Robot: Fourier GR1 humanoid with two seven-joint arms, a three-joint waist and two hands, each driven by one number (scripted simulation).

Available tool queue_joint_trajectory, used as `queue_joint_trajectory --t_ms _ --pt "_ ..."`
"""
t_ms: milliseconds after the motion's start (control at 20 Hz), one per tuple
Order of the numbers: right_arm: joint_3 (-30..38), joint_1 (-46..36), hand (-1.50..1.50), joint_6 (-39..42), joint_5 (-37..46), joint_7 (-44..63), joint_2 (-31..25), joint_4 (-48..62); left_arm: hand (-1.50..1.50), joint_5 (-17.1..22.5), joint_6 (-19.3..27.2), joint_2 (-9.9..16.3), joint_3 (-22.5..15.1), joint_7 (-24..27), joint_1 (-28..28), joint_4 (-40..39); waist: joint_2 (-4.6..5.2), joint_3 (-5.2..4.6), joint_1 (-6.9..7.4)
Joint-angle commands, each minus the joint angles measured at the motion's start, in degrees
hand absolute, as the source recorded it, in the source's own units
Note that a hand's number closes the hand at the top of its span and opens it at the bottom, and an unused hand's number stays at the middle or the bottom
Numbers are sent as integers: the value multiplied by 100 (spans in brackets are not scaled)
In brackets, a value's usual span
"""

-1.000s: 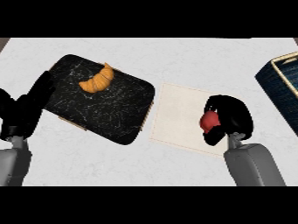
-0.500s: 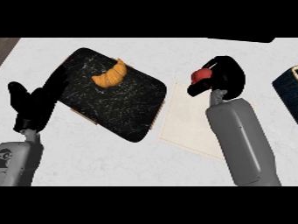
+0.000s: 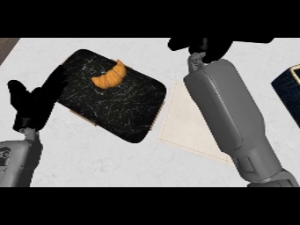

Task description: Pick the bell pepper from the placemat and place it in the basket

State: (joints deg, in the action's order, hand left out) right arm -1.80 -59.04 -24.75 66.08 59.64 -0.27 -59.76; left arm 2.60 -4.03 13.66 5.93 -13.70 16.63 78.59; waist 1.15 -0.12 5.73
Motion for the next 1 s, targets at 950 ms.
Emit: queue_joint_trajectory --t_ms 950 --pt "1731 -3115 150 -75 2020 1249 -1349 2848 0 79 -3 163 319 81 -61 -170 -31 -1 -392"
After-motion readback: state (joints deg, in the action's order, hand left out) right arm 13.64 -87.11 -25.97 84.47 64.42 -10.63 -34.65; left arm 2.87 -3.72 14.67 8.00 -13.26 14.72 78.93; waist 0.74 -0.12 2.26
